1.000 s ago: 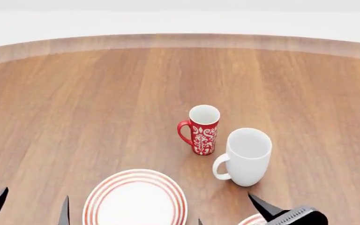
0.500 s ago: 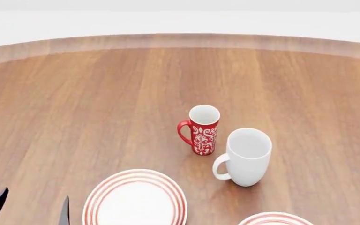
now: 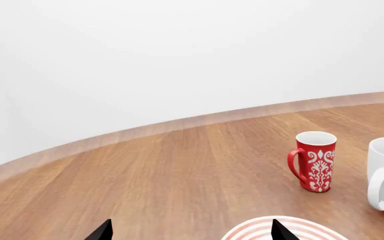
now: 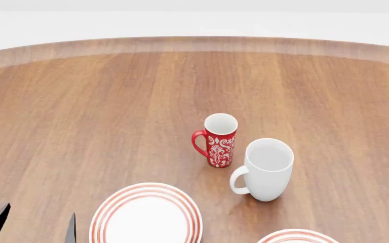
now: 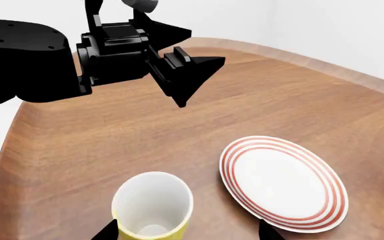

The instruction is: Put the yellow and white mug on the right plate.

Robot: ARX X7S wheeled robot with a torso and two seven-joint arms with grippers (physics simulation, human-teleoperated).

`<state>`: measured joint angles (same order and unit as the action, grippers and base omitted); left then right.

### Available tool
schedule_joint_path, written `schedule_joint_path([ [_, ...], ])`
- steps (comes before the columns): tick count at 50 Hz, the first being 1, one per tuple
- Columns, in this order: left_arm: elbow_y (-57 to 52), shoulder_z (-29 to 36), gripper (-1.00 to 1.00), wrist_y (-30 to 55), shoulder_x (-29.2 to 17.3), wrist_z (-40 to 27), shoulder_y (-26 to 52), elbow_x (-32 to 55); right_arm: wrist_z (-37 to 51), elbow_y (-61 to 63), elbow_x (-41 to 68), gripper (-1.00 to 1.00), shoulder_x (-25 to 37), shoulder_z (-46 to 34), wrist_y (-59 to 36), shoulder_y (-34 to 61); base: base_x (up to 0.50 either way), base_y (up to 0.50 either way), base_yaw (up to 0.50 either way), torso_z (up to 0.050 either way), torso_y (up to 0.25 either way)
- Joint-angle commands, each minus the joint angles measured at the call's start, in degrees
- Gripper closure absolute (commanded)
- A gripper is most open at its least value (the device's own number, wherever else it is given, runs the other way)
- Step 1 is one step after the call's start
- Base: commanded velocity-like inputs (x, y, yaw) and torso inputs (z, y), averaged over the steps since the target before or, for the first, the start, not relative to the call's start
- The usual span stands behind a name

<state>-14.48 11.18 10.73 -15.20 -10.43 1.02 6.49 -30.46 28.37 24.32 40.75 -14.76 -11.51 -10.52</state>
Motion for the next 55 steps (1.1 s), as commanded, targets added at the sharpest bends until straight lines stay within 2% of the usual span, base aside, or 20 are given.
schedule_joint_path([
  [1,0.01,0.32,-1.00,-0.07,-0.23,-0.23,0.00,0.17,-1.06,1.34,-0.23,-1.00,0.79,-0.93,0.99,-1.59,0.00,0.00,0.00,0.000,0.000],
  [17,0.12,0.72,-1.00,-0.19,-0.50,-0.46,0.16,0.48,-2.80,-2.25,-3.50,-1.00,-1.23,-5.71,2.24,-1.84,0.00,0.00,0.00,0.000,0.000],
  [55,1.40,1.58,-1.00,-1.09,-0.99,-1.23,0.31,0.86,-2.93,-11.48,-5.58,-1.00,-6.10,-9.31,2.80,1.54,0.00,0.00,0.00,0.000,0.000],
])
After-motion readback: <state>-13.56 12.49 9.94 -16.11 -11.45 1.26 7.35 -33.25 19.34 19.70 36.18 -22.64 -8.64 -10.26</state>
